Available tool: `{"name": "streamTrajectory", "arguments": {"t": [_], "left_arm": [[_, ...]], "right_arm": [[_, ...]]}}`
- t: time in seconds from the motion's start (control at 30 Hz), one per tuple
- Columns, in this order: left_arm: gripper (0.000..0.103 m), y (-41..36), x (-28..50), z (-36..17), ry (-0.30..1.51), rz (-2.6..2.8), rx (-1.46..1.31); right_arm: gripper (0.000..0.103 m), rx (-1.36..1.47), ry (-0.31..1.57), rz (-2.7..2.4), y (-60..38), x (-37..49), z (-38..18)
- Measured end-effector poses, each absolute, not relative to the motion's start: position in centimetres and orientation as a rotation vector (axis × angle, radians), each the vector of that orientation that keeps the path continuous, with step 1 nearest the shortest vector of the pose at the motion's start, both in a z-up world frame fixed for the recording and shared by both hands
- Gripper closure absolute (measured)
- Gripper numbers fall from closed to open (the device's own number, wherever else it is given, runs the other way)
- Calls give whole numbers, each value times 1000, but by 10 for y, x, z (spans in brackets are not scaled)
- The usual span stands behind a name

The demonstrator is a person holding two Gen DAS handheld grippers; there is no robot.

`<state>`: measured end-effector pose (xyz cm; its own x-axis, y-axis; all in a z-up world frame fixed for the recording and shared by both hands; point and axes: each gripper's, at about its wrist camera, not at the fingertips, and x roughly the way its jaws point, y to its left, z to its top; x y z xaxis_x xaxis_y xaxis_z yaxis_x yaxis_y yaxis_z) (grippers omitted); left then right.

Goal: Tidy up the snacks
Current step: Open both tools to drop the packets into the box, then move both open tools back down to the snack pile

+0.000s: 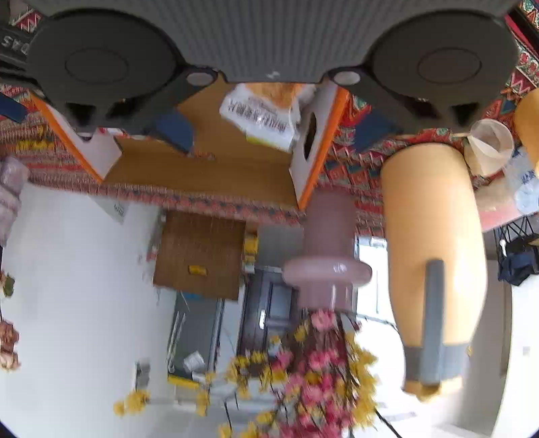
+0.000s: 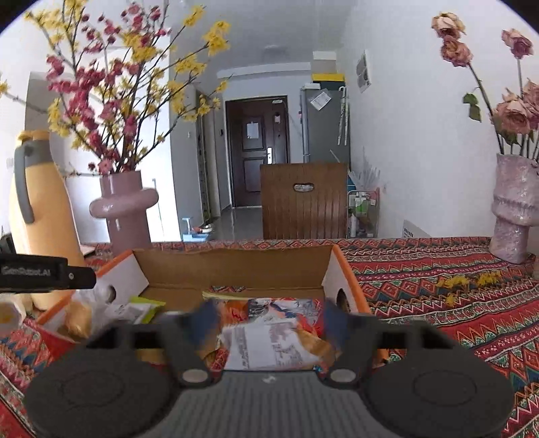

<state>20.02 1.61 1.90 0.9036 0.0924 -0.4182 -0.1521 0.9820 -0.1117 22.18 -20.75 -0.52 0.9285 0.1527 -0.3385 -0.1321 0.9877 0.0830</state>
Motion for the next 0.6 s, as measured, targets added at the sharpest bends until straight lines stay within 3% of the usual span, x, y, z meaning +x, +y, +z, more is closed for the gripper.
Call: {"name": "streamTrajectory", "arguments": {"t": [0.03,0.07,0.6], "left_arm": [[0,16,198,20,419,120,-147],[0,16,198,21,417,119,-149],[0,16,178,47,367,145,-161]], "right_arm": [[1,67,340,138,-210,220,-4],[0,74,325,130,-212,217,-3],[0,81,295,126,-214,205,10]]}}
